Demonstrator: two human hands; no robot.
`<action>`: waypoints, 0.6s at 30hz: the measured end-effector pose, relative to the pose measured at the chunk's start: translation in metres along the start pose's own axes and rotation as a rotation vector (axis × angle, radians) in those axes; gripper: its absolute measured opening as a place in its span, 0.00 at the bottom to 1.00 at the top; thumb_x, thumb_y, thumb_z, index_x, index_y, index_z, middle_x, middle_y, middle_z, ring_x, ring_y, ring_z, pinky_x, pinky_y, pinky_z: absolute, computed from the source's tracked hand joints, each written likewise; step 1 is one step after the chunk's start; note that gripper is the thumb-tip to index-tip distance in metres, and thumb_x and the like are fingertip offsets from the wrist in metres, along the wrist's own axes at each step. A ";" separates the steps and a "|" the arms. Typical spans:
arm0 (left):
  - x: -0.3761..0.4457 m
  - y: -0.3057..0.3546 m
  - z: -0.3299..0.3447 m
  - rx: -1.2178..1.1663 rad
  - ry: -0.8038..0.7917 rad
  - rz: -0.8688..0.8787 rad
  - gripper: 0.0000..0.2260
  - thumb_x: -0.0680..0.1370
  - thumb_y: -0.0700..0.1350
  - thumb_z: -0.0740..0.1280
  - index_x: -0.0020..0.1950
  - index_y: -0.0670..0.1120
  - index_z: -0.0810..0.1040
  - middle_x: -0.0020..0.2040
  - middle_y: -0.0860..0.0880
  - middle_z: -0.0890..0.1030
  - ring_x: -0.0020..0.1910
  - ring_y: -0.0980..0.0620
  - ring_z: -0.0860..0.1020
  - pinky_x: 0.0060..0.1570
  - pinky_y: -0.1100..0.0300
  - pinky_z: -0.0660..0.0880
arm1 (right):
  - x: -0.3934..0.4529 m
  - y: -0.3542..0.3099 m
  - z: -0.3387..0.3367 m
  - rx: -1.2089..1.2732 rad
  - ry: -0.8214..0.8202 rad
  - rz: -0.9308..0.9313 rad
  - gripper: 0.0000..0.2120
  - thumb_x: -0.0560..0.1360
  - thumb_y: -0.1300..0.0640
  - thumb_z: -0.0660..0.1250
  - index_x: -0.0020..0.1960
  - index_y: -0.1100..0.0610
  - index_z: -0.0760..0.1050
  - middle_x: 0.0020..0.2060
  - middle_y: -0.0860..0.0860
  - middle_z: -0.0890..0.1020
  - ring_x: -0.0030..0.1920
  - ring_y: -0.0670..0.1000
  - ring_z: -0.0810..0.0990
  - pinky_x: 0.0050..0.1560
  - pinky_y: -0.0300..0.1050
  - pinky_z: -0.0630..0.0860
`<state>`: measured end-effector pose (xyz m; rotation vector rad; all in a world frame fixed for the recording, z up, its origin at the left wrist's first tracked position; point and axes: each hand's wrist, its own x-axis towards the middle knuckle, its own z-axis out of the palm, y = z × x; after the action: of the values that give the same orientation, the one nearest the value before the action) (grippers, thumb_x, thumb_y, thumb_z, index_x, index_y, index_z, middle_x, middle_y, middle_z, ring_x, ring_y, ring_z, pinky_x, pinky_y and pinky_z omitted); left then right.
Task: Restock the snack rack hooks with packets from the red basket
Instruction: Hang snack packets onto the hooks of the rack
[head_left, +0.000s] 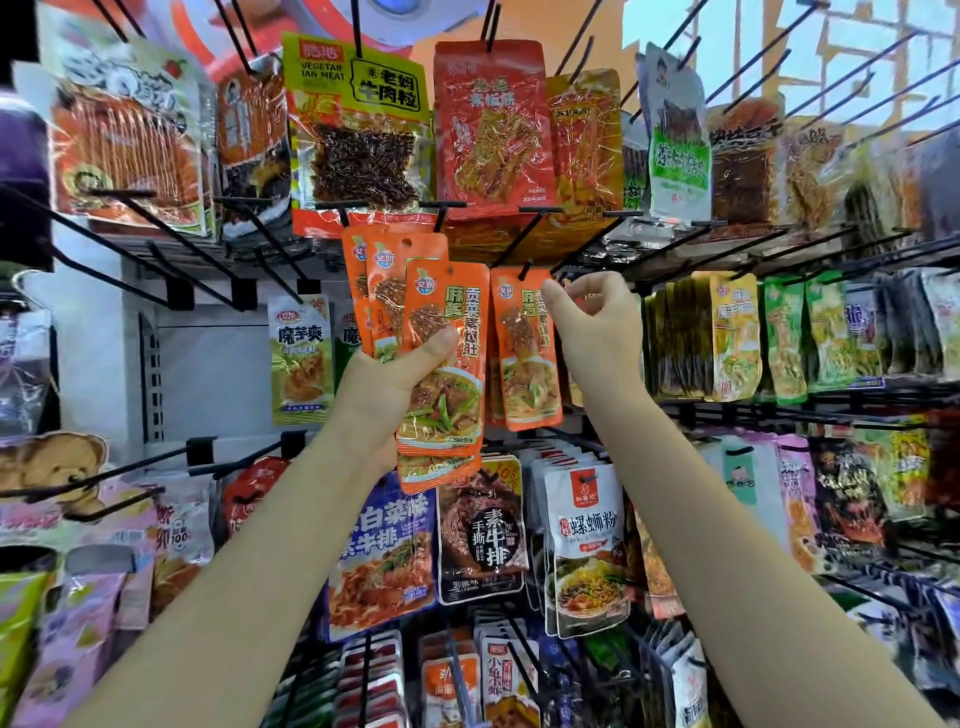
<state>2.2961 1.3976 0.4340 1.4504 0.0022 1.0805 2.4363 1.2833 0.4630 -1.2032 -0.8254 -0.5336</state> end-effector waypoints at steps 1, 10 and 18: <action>0.000 0.000 0.001 0.009 -0.008 0.008 0.19 0.58 0.56 0.84 0.45 0.51 0.88 0.51 0.45 0.87 0.55 0.40 0.84 0.62 0.36 0.76 | -0.003 -0.004 0.000 0.007 -0.065 -0.024 0.12 0.79 0.48 0.68 0.44 0.56 0.75 0.33 0.46 0.73 0.29 0.39 0.70 0.31 0.33 0.67; -0.006 0.005 0.007 0.066 -0.023 -0.120 0.16 0.79 0.56 0.68 0.61 0.48 0.77 0.52 0.53 0.82 0.50 0.53 0.81 0.50 0.56 0.77 | -0.013 -0.011 0.011 0.109 -0.282 0.062 0.22 0.82 0.48 0.63 0.52 0.69 0.75 0.39 0.62 0.79 0.38 0.53 0.76 0.40 0.55 0.74; -0.002 0.001 -0.001 0.031 -0.016 -0.063 0.12 0.81 0.48 0.69 0.58 0.42 0.82 0.47 0.43 0.87 0.43 0.45 0.86 0.39 0.52 0.82 | 0.005 -0.004 0.007 0.109 -0.189 0.209 0.23 0.83 0.46 0.59 0.54 0.69 0.75 0.41 0.57 0.79 0.40 0.55 0.77 0.43 0.50 0.74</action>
<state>2.2944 1.3969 0.4336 1.4774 0.0533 1.0217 2.4343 1.2895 0.4699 -1.2344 -0.8646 -0.2045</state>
